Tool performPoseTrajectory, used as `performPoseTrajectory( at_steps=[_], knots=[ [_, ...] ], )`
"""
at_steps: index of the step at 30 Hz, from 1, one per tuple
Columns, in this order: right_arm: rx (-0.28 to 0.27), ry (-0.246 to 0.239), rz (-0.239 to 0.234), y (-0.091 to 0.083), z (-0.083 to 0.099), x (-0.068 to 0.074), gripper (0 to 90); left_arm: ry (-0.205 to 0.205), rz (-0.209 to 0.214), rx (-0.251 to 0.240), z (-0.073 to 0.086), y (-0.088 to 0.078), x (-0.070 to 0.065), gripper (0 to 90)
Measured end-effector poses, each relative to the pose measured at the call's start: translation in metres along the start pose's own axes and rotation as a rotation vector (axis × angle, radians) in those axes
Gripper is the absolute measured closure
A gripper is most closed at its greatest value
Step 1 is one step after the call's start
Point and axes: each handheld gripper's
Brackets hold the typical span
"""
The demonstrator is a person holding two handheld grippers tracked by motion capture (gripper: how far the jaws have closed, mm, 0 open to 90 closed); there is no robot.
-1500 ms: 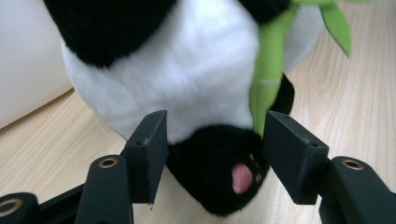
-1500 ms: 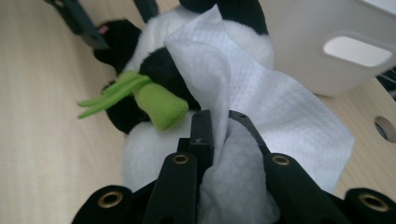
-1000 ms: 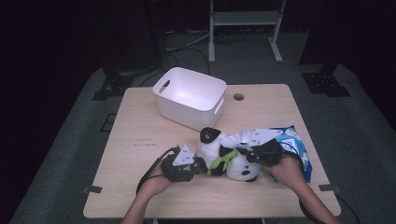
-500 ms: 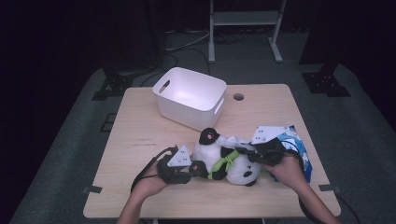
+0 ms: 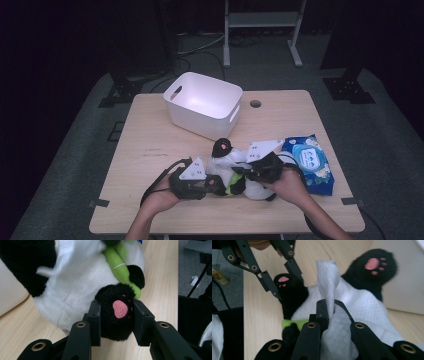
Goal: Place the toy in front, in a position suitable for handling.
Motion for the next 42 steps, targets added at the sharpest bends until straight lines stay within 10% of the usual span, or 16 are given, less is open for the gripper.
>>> performPoseTrajectory(
  at_steps=[15,25,35,42],
  knots=[
    [0.044,-0.029,-0.103,0.007,-0.01,0.009,57.4,-0.038,-0.023,0.01,0.003,0.003,0.005,61.2],
    [0.051,0.005,-0.011,0.0,-0.007,-0.004,48.4,-0.046,-0.024,0.003,0.003,0.004,0.006,60.7],
    [0.1,-0.006,0.002,0.027,-0.02,-0.004,51.0,-0.021,-0.009,0.008,0.001,0.005,0.002,60.8],
    [0.112,-0.039,0.045,0.031,-0.02,0.0,77.9,-0.043,0.022,-0.003,0.005,0.006,0.006,60.4]
  ],
)
Point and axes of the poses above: each handheld gripper's, and its own axes: y roughly forward along the jaws, z roughly out of its underside, x roughly to its left, and after that the axes turned 15 degrees about x, right-handed
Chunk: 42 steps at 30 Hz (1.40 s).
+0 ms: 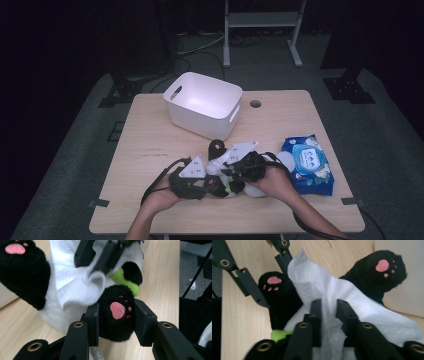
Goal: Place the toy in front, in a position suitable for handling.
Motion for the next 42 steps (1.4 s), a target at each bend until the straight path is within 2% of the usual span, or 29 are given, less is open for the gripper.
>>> performPoseTrajectory(
  at_steps=[3,8,10,16,17,19,22,23,27,30,32,42],
  knots=[
    [-0.004,-0.014,-0.012,-0.007,0.004,-0.001,82.5,-0.005,0.0,-0.003,0.0,-0.001,0.001,60.4],
    [-0.014,-0.032,-0.028,-0.019,0.014,0.001,83.2,-0.008,-0.005,-0.004,0.001,-0.001,0.001,60.2],
    [-0.005,-0.036,-0.02,-0.023,0.019,0.001,83.1,-0.024,-0.011,-0.01,0.002,-0.002,0.004,60.2],
    [0.032,-0.013,-0.014,-0.027,0.046,-0.001,83.2,-0.035,-0.017,-0.016,0.004,-0.002,0.006,60.0],
    [0.032,-0.013,-0.014,-0.027,0.046,-0.001,83.2,-0.035,-0.017,-0.016,0.004,-0.002,0.006,59.9],
    [0.024,0.012,-0.026,-0.03,0.058,-0.002,83.2,-0.036,-0.019,-0.02,0.003,-0.002,0.006,59.9],
    [0.007,0.019,-0.029,-0.03,0.059,-0.001,83.2,-0.034,-0.022,-0.017,0.001,-0.001,0.005,59.9],
    [-0.006,0.011,-0.048,-0.025,0.056,0.003,83.1,-0.03,-0.026,-0.015,0.001,-0.001,0.005,59.9],
    [0.0,-0.023,-0.053,-0.014,0.046,0.011,83.2,-0.026,-0.037,-0.005,0.002,-0.002,0.005,59.8],
    [-0.002,-0.025,-0.057,-0.015,0.045,0.01,83.2,-0.029,-0.039,-0.01,0.003,-0.003,0.006,60.6],
    [0.002,-0.023,-0.046,-0.02,0.05,0.007,83.3,-0.034,-0.053,-0.009,0.004,-0.005,0.008,61.3],
    [-0.026,0.034,-0.036,-0.038,0.077,0.0,83.3,-0.032,-0.063,0.017,0.004,-0.009,0.006,62.3]
  ],
)
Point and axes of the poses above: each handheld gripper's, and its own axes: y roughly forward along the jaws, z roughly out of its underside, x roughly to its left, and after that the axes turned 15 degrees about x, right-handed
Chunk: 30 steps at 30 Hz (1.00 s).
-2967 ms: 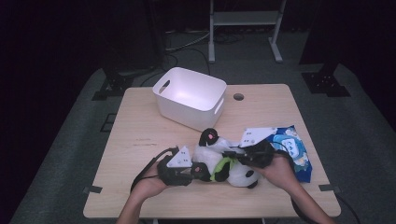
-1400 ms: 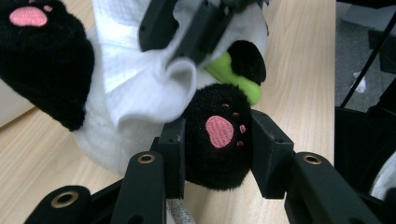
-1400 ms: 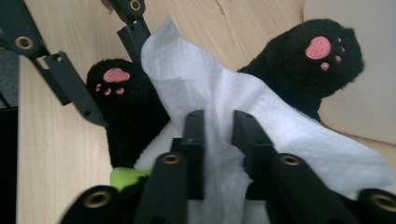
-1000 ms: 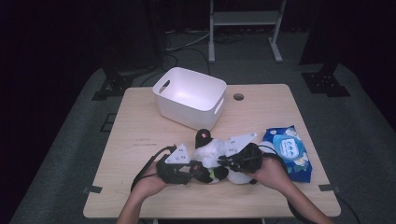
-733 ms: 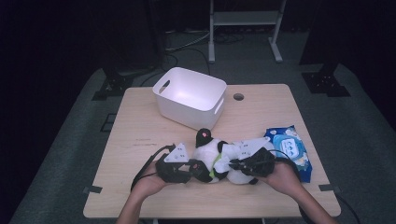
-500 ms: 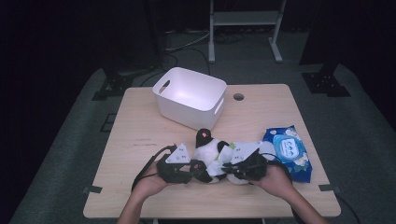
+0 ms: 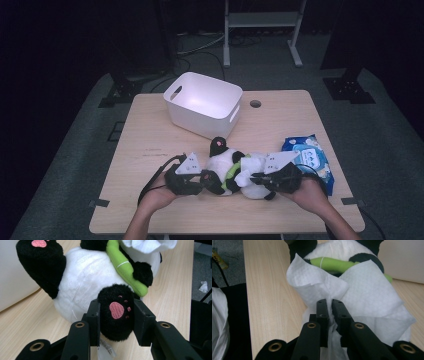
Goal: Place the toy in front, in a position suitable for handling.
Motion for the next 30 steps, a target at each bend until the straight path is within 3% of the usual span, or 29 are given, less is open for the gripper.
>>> performPoseTrajectory(
  at_steps=[9,15,20,26,28,29,30],
  knots=[
    [0.001,-0.026,-0.003,-0.001,-0.005,0.003,83.4,-0.006,-0.004,0.023,0.006,-0.011,0.004,62.7],
    [-0.014,-0.016,0.005,-0.003,-0.005,0.0,83.3,-0.033,-0.02,0.053,0.012,-0.019,0.009,62.7],
    [-0.023,-0.007,0.002,-0.002,-0.006,0.0,83.4,-0.029,-0.022,0.054,0.01,-0.018,0.007,61.0],
    [-0.024,-0.054,-0.04,0.013,-0.022,0.012,83.3,-0.006,-0.026,0.029,0.005,-0.019,0.003,54.4],
    [-0.025,-0.061,-0.053,0.016,-0.025,0.013,83.3,-0.005,-0.038,0.012,0.004,-0.019,0.002,42.8],
    [-0.024,-0.07,-0.064,0.021,-0.029,0.017,83.3,-0.015,-0.04,-0.029,0.002,-0.021,0.001,40.5],
    [-0.023,-0.077,-0.069,0.023,-0.031,0.018,83.2,-0.003,-0.045,-0.03,0.0,-0.022,-0.001,40.2]
  ],
)
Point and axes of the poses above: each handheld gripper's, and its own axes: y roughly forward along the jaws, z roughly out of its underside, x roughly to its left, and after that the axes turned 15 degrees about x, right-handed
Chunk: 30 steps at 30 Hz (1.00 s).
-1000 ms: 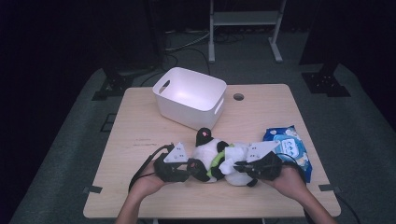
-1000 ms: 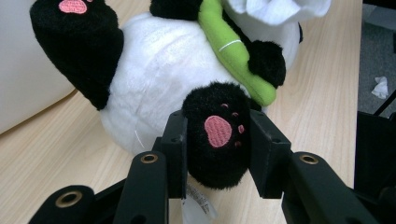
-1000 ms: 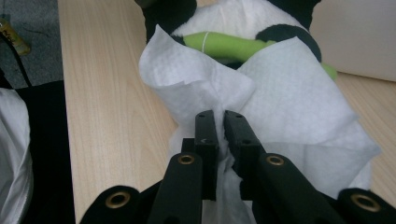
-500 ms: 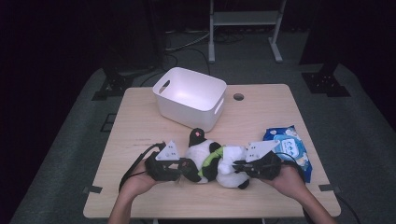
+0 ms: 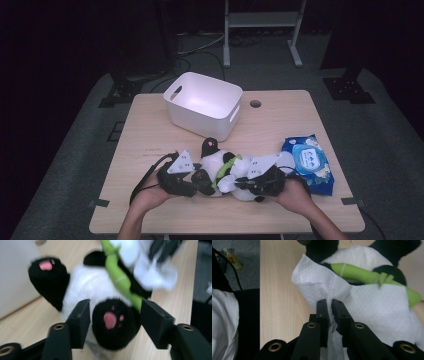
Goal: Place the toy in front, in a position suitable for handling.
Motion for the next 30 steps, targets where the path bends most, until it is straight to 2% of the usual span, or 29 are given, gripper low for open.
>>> performPoseTrajectory(
  at_steps=[3,6,9,12,13,14,15,22,23,30],
  knots=[
    [0.009,-0.002,0.002,0.001,0.0,0.001,83.3,0.015,-0.001,0.008,-0.002,0.004,-0.003,40.9],
    [0.008,0.0,0.002,-0.001,0.003,0.0,83.3,0.017,-0.02,0.03,-0.002,0.009,-0.004,43.4],
    [0.005,0.014,0.017,-0.008,0.013,0.0,83.3,0.021,-0.024,0.051,0.0,0.014,-0.003,53.8],
    [0.001,0.038,0.019,-0.011,0.021,-0.002,83.3,0.019,-0.023,0.053,0.001,0.015,-0.002,57.5],
    [-0.01,0.06,0.025,-0.015,0.029,-0.004,83.3,0.015,-0.017,0.053,0.002,0.016,0.0,58.0],
    [-0.01,0.06,0.025,-0.015,0.029,-0.004,83.3,0.015,-0.017,0.053,0.002,0.016,0.0,58.2],
    [-0.016,0.088,0.031,-0.019,0.038,-0.006,83.3,0.002,-0.013,0.049,0.004,0.017,0.001,58.4],
    [-0.005,0.144,0.051,-0.025,0.059,-0.014,83.3,-0.001,-0.008,0.052,0.005,0.017,0.003,58.4],
    [-0.017,0.172,0.058,-0.029,0.063,-0.019,83.3,0.001,-0.009,0.055,0.005,0.017,0.003,58.4],
    [-0.057,0.237,0.108,-0.031,0.057,-0.039,83.1,0.005,0.006,0.062,0.007,0.018,0.003,58.2]
  ],
)
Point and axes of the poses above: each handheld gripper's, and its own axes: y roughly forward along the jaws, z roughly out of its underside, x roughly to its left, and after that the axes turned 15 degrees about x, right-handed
